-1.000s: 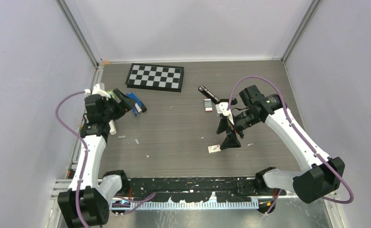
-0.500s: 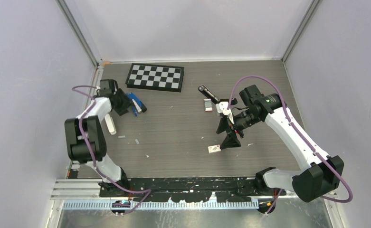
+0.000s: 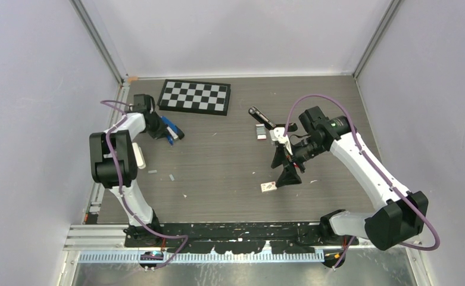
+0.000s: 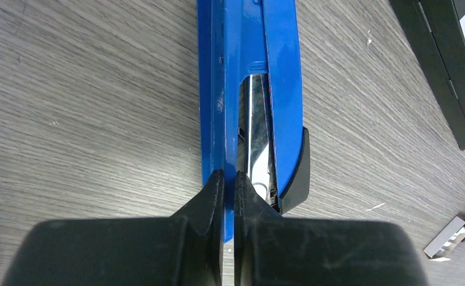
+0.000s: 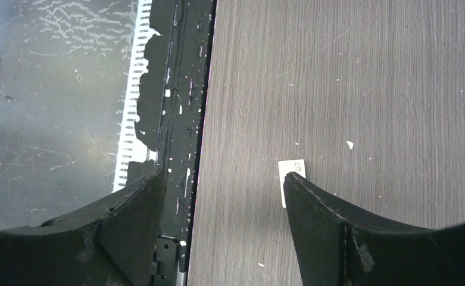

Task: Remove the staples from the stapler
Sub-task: Move the stapler to the center of the board, then pick up the stapler from the center of the board.

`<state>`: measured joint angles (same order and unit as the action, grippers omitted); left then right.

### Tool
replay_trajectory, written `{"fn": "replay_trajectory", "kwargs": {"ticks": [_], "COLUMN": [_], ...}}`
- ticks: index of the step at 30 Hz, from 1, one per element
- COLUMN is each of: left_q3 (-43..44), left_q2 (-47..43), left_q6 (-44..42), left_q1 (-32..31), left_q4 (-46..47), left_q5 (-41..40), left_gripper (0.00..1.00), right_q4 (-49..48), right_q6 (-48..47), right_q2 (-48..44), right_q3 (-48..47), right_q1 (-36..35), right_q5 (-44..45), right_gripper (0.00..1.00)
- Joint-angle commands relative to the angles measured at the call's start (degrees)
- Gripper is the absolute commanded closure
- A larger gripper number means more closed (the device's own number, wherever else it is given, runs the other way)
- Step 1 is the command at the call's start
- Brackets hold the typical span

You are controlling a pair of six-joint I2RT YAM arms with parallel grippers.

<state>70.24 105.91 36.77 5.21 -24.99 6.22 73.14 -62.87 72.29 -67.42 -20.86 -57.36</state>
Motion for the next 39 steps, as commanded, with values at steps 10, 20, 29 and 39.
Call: {"fn": "replay_trajectory", "kwargs": {"ticks": [10, 20, 29, 39], "left_q3": [-14.7, -32.8, -40.3, -42.6], "left_q2": [-10.0, -19.5, -21.5, -20.9], "left_q6": [6.6, 20.4, 29.2, 31.5], "left_q1": [-1.0, -8.2, -16.4, -17.9], "left_q4": [19.7, 51.8, 69.7, 75.9], "left_q5": [20.2, 30.3, 30.4, 30.9], "left_gripper": [1.00, 1.00, 1.00, 1.00], "right_q4": [-14.0, -69.4, -64.4, -61.8], "right_q6": [17.7, 76.6, 90.2, 91.9], "right_q2": [2.5, 12.9, 31.7, 37.1], "right_q3": [1.1, 4.4, -11.1, -14.3], "right_q1": [0.3, -2.9, -10.7, -12.9], "right_q5": [-4.8, 6.6, 21.8, 25.2], "right_gripper": [0.23, 0.13, 0.13, 0.23]}}
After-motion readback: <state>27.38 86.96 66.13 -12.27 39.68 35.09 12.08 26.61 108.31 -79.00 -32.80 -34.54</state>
